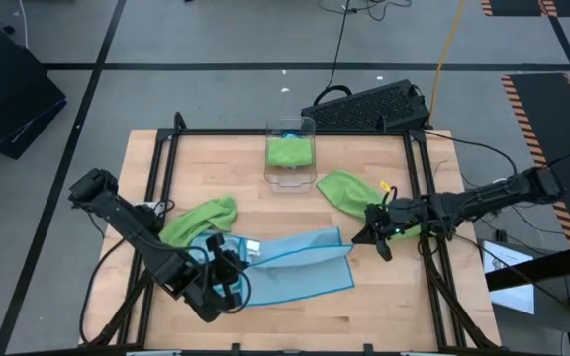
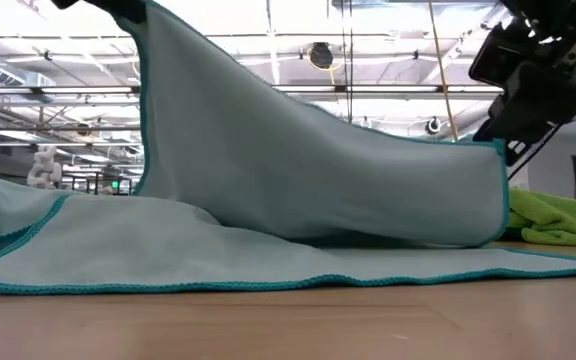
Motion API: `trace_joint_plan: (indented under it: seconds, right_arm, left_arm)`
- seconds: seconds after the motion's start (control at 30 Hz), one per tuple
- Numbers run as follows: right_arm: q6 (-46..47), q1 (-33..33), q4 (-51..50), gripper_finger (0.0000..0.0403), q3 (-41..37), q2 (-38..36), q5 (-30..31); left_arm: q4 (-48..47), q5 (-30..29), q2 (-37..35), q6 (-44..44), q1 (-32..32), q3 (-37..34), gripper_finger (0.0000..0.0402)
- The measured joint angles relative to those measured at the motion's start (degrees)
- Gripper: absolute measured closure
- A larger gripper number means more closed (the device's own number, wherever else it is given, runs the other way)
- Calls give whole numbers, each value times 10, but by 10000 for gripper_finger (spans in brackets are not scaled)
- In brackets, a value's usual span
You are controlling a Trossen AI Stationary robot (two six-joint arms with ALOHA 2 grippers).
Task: Fold microfiber towels
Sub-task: Fold the right blue towel
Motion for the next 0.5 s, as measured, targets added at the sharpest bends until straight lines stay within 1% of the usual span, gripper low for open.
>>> trace_joint_plan:
  seconds: [0.2,0.37,0.5]
  right_arm:
    - [22,29,0,403,-1,0,2]
    - [32,59,2,403,-3,0,46]
    - [47,73,40,403,-28,0,59]
  left_arm:
    - [1,1,0,-4,-2,0,387]
    - [18,39,15,-6,2,0,397]
    - [22,44,36,-5,3,0,390]
